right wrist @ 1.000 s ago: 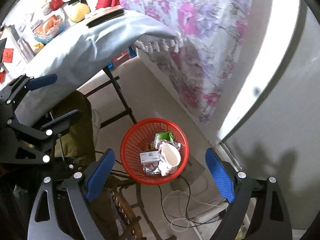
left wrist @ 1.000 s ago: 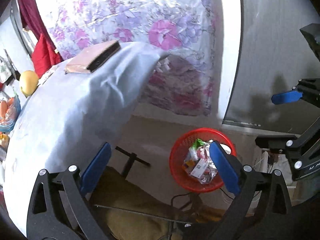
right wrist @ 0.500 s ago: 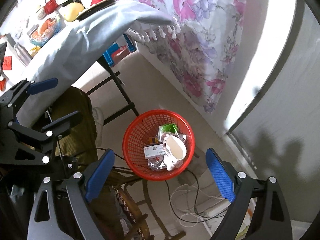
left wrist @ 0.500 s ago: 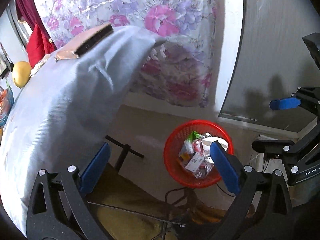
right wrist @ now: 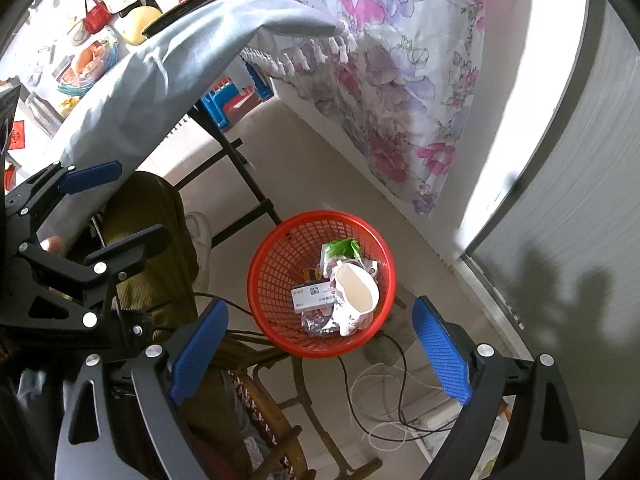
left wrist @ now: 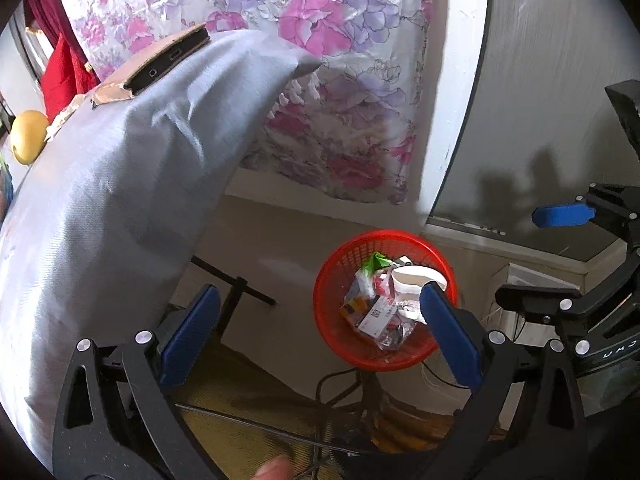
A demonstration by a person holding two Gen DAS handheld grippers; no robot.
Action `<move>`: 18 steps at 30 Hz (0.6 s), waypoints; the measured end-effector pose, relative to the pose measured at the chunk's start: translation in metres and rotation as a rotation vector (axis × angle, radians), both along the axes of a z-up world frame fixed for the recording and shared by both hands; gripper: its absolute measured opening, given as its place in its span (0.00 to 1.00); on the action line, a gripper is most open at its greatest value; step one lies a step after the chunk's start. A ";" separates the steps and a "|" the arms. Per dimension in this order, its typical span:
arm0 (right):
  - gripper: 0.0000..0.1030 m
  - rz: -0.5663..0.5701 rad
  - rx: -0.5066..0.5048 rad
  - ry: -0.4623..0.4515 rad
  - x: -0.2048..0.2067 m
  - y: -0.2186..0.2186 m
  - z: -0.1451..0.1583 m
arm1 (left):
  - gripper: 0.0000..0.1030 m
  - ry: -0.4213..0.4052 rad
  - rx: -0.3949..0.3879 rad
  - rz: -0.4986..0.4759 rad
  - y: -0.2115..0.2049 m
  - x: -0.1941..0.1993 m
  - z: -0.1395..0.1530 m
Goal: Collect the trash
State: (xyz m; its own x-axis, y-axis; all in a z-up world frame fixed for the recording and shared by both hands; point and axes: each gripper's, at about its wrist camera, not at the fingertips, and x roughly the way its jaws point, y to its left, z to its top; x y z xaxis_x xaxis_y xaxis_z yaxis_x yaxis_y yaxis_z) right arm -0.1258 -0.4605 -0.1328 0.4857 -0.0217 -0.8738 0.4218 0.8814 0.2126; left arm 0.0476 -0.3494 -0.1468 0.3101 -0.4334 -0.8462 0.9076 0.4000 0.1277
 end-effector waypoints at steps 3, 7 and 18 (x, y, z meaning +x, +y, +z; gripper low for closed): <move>0.89 -0.002 0.007 -0.001 0.000 -0.001 -0.001 | 0.93 0.014 -0.009 -0.008 -0.001 -0.001 0.001; 0.89 0.003 0.008 -0.005 0.000 -0.001 -0.001 | 0.93 0.018 -0.009 -0.020 -0.001 -0.004 0.002; 0.89 -0.004 -0.026 0.004 0.000 -0.001 0.003 | 0.93 -0.031 0.006 -0.019 -0.001 -0.009 0.002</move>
